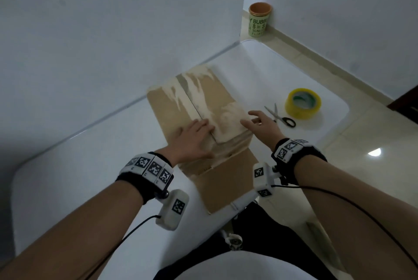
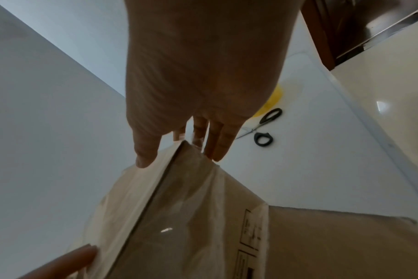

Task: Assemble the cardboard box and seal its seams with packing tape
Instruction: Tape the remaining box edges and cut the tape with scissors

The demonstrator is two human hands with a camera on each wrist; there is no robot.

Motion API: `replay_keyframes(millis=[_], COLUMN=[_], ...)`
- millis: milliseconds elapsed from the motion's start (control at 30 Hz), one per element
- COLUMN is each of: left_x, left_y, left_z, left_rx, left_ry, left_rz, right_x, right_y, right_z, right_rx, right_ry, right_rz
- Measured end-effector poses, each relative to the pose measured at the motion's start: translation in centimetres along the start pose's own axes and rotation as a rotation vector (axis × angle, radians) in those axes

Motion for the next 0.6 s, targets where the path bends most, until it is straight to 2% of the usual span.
replay_keyframes(millis=[133, 200, 267, 333, 400, 500, 600], left_x=[0.5, 0.8, 0.6, 0.0, -0.2, 1.0, 1.3], left_y=[2.1, 2.5, 2.7, 2.6, 1.9, 1.0, 1.0], left_z=[-1.7, -2.1, -2.6, -3.7, -5.1, -6.0, -5.4], left_rx=[0.050, 0.056, 0.040, 0.085, 0.189, 0.240, 0.135], left_ry=[-0.045, -0.067, -0.182, -0.389, -0.525, -0.419, -0.364], left_rz=[-0.035, -0.060, -0.124, -0.190, -0.115, 0.055, 0.166], right_x=[2.0, 2.2, 1.8, 1.5, 2.7, 6.5, 9.4], right_y=[-0.9, -0.6, 0.7, 2.9, 5.0, 6.6, 7.7], right_z=[-2.0, -2.4, -2.9, -3.6, -4.3, -5.5, -6.6], right_rx=[-0.043, -0.126, -0.290, -0.472, -0.609, -0.699, -0.765], right_ry=[0.022, -0.062, -0.220, -0.299, -0.170, 0.199, 0.328], right_rz=[-0.034, -0.132, -0.244, -0.307, -0.419, -0.694, -0.895])
Point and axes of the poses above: each hand's wrist, its own z-axis towards the middle knuckle, its own x-axis out of the palm, y = z × x, the point moved 5 cm from there along z, towards the middle knuckle, and after that the axes turned 2 degrees about z, right-handed, at the moved point
